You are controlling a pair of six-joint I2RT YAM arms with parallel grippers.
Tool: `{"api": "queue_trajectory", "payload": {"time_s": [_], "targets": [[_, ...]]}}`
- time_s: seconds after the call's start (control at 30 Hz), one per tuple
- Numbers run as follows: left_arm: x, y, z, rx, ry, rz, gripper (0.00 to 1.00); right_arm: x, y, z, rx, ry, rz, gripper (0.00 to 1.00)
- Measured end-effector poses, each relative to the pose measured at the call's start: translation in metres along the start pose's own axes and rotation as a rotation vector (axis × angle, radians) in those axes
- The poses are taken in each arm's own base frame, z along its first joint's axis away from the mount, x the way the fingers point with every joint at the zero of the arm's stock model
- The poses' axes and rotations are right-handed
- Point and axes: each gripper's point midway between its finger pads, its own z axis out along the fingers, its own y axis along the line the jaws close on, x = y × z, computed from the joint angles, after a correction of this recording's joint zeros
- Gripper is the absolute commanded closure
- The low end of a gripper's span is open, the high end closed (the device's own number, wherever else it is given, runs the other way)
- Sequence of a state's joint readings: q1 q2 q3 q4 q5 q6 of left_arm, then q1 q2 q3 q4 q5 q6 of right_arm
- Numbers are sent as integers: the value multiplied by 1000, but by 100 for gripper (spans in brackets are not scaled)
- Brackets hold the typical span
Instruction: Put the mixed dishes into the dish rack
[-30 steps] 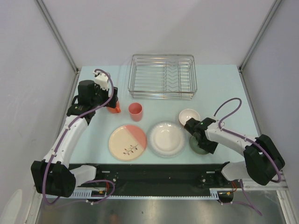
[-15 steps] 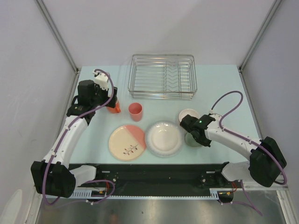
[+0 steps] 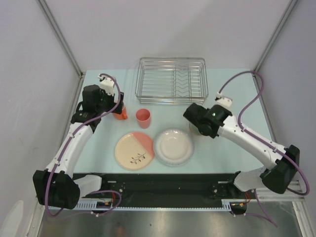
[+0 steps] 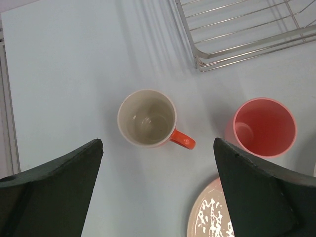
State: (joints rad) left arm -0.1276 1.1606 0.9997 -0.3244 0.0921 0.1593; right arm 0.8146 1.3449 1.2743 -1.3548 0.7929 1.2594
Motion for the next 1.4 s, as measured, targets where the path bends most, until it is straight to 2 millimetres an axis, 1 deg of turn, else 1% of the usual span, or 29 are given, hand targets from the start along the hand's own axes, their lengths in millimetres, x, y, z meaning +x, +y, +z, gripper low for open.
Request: {"api": "queue_trajectory", "payload": {"time_s": [0.03, 0.1, 0.13, 0.2, 0.27, 0.3, 0.33, 0.4, 0.43, 0.5, 0.6, 0.7, 0.73, 0.8, 0.9, 0.97, 1.03, 1.07, 1.1, 1.17, 1.23, 1.33, 1.4], "targets": [[2, 0, 0, -2, 3, 0, 0, -13, 8, -6, -13, -30, 1, 100], [6, 0, 1, -2, 13, -2, 0, -52, 34, -18, -32, -125, 2, 100], [8, 0, 2, -3, 17, -2, 0, -62, 42, -19, -31, -157, -2, 100], [12, 1, 2, -5, 26, -4, 0, -95, 65, -21, 3, -262, -28, 100], [12, 2, 2, -8, 27, -6, 1, -126, 90, -19, 54, -373, -47, 100], [12, 3, 2, -10, 27, -6, 0, -142, 104, -15, 86, -427, -52, 100], [13, 3, 2, -12, 28, -7, 0, -151, 114, -8, 116, -457, -64, 100], [13, 5, 2, -16, 29, -10, 0, -166, 129, 12, 189, -497, -90, 100], [13, 6, 2, -18, 29, -11, 0, -172, 134, 27, 227, -504, -94, 100], [14, 9, 2, -25, 31, -15, 0, -182, 138, 59, 301, -505, -103, 100], [16, 13, 3, -33, 38, -20, 0, -191, 127, 112, 436, -481, -187, 100], [21, 15, 7, -37, 56, -24, 0, -194, 116, 153, 537, -458, -262, 100], [23, 16, 8, -36, 63, -24, 0, -198, 115, 157, 557, -472, -265, 100], [28, 16, 11, -33, 79, -25, 0, -205, 124, 161, 554, -488, -261, 100], [32, 16, 14, -30, 94, -27, 0, -209, 140, 166, 538, -511, -278, 100], [33, 15, 15, -28, 100, -29, 0, -206, 151, 174, 529, -536, -315, 100], [35, 15, 17, -25, 105, -32, 0, -198, 158, 178, 527, -560, -399, 100], [36, 15, 18, -22, 107, -34, 0, -198, 163, 176, 523, -578, -433, 100], [36, 14, 19, -19, 109, -36, 0, -202, 175, 173, 510, -609, -472, 100], [38, 14, 21, -15, 113, -38, 0, -206, 198, 168, 443, -677, -485, 100], [40, 13, 24, -11, 122, -40, 0, -209, 210, 157, 428, -712, -510, 100], [42, 13, 25, -8, 128, -41, 0, -219, 224, 139, 394, -782, -499, 100], [42, 13, 25, -8, 127, -41, 0, -224, 224, 131, 391, -807, -487, 100]]}}
